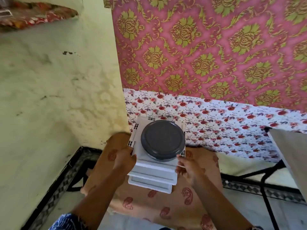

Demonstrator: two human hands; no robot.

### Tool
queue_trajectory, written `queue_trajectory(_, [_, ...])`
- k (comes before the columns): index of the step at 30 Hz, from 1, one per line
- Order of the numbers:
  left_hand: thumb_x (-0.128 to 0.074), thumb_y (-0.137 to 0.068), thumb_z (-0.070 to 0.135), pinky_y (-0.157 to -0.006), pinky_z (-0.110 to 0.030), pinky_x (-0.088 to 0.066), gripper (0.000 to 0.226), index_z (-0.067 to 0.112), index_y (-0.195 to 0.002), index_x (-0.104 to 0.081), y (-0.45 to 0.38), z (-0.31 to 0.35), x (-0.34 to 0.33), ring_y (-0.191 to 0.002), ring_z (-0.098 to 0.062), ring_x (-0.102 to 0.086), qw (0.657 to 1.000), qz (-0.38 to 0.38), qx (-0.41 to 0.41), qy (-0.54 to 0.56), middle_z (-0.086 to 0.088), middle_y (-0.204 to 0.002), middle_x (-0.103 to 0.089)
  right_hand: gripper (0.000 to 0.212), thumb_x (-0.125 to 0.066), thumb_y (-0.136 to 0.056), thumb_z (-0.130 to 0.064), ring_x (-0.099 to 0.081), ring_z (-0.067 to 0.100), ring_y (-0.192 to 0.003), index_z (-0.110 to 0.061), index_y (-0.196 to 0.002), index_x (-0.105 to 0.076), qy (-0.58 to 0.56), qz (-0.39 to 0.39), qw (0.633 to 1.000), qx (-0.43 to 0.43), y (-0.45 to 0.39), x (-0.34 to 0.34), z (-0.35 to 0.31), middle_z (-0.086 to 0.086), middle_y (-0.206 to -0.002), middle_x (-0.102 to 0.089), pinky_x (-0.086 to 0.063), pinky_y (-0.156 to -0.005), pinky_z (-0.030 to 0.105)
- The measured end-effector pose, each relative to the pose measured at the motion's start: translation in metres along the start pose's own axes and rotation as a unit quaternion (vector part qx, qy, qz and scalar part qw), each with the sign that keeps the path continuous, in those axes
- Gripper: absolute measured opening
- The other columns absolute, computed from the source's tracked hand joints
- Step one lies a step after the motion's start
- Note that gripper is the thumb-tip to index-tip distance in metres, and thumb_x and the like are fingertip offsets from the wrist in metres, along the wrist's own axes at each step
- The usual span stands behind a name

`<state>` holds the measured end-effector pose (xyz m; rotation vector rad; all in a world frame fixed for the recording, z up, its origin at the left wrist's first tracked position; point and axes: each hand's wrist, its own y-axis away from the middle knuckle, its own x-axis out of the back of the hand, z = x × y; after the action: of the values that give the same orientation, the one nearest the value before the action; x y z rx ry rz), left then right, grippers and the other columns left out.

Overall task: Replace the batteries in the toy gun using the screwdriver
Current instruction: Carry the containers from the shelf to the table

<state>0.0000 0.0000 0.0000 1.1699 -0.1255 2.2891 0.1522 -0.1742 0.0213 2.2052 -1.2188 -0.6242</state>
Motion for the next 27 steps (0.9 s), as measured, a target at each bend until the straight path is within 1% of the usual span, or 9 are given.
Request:
queue_trajectory(4, [-0.051, -0.092, 0.021, -0.073, -0.024, -0.038, 0.028, 0.005, -0.114, -0.057, -0.025, -0.010, -0.006, -0.100, -0.027, -0.060, 0.996, -0.034, -0.008, -0.080, -0.014, -0.110, -0.063, 0.020, -0.068, -0.083, -0.018, -0.048, 0.022, -0.064, -0.007, -0.082, -0.051, 0.003, 0.024, 1.000, -0.016, -0.012, -0.013, -0.006, 0.009, -0.076, -0.044, -0.051, -0.059, 0.037])
queue_trajectory(8, [-0.051, -0.093, 0.025, -0.085, -0.029, -0.044, 0.030, 0.007, -0.118, -0.054, -0.038, -0.015, -0.014, -0.106, -0.025, -0.058, 0.992, -0.051, -0.011, -0.112, -0.010, -0.118, -0.059, 0.026, -0.070, -0.081, -0.020, -0.054, 0.027, -0.071, -0.006, -0.092, -0.051, 0.001, 0.033, 0.999, -0.025, -0.016, -0.020, -0.006, 0.013, -0.084, -0.049, -0.054, -0.063, 0.040])
queue_trajectory(11, [-0.050, -0.092, 0.017, -0.079, -0.030, -0.049, 0.019, 0.007, -0.108, -0.054, -0.044, -0.017, -0.019, -0.096, -0.024, -0.061, 0.988, -0.051, -0.030, -0.142, -0.010, -0.108, -0.061, 0.022, -0.067, -0.083, -0.015, -0.057, 0.030, -0.076, -0.006, -0.094, -0.050, -0.010, 0.041, 0.999, -0.029, -0.020, -0.023, -0.005, 0.015, -0.088, -0.052, -0.055, -0.071, 0.042])
queue_trajectory(13, [-0.048, -0.093, 0.011, -0.075, -0.029, -0.047, 0.017, 0.006, -0.107, -0.052, -0.048, -0.019, -0.021, -0.095, -0.024, -0.062, 0.988, -0.054, -0.026, -0.141, -0.010, -0.104, -0.062, 0.020, -0.066, -0.084, -0.013, -0.059, 0.032, -0.079, -0.005, -0.095, -0.051, -0.018, 0.044, 0.998, -0.040, -0.020, -0.025, -0.005, 0.017, -0.091, -0.055, -0.055, -0.072, 0.042])
queue_trajectory(17, [-0.044, -0.096, 0.015, -0.087, -0.027, -0.047, 0.021, 0.004, -0.110, -0.054, -0.054, -0.020, -0.019, -0.103, -0.023, -0.060, 0.990, -0.085, -0.005, -0.113, -0.009, -0.111, -0.061, 0.011, -0.060, -0.088, -0.012, -0.061, 0.034, -0.086, -0.004, -0.086, -0.053, -0.033, 0.053, 0.997, -0.048, -0.019, -0.029, -0.007, 0.017, -0.088, -0.059, -0.055, -0.077, 0.042])
queue_trajectory(20, [-0.055, -0.090, 0.017, -0.082, -0.034, -0.046, 0.015, 0.008, -0.099, -0.061, -0.046, -0.013, -0.009, -0.097, -0.030, -0.060, 0.997, -0.057, 0.010, -0.047, -0.013, -0.102, -0.063, 0.010, -0.057, -0.090, -0.012, -0.063, 0.030, -0.078, -0.003, -0.085, -0.053, -0.033, 0.060, 0.997, -0.040, -0.016, -0.032, -0.007, 0.016, -0.082, -0.062, -0.056, -0.074, 0.041])
queue_trajectory(23, [-0.058, -0.088, 0.007, -0.066, -0.027, -0.041, 0.018, -0.003, -0.102, -0.063, -0.035, -0.013, -0.007, -0.077, -0.022, -0.055, 0.999, -0.032, -0.012, 0.042, -0.007, -0.085, -0.059, 0.012, -0.056, -0.090, -0.013, -0.066, 0.028, -0.071, -0.001, -0.093, -0.054, -0.023, 0.069, 0.997, -0.032, -0.010, -0.024, -0.002, 0.018, -0.084, -0.065, -0.059, -0.066, 0.040])
queue_trajectory(25, [-0.059, -0.088, 0.006, -0.067, -0.030, -0.047, 0.015, -0.002, -0.100, -0.064, -0.028, -0.009, -0.009, -0.075, -0.025, -0.061, 0.997, -0.023, -0.035, 0.066, -0.009, -0.083, -0.063, 0.017, -0.056, -0.090, -0.014, -0.067, 0.029, -0.068, 0.000, -0.097, -0.055, -0.025, 0.081, 0.996, -0.022, -0.003, -0.008, 0.005, 0.021, -0.088, -0.067, -0.058, -0.055, 0.035])
queue_trajectory(27, [-0.060, -0.088, 0.007, -0.073, -0.035, -0.051, 0.013, 0.002, -0.099, -0.064, -0.019, 0.005, -0.012, -0.082, -0.029, -0.065, 0.994, -0.030, -0.037, 0.096, -0.010, -0.088, -0.067, 0.020, -0.057, -0.090, -0.016, -0.067, 0.030, -0.072, 0.001, -0.101, -0.056, -0.036, 0.093, 0.995, -0.010, 0.011, 0.012, 0.011, 0.022, -0.091, -0.067, -0.056, -0.056, 0.034])
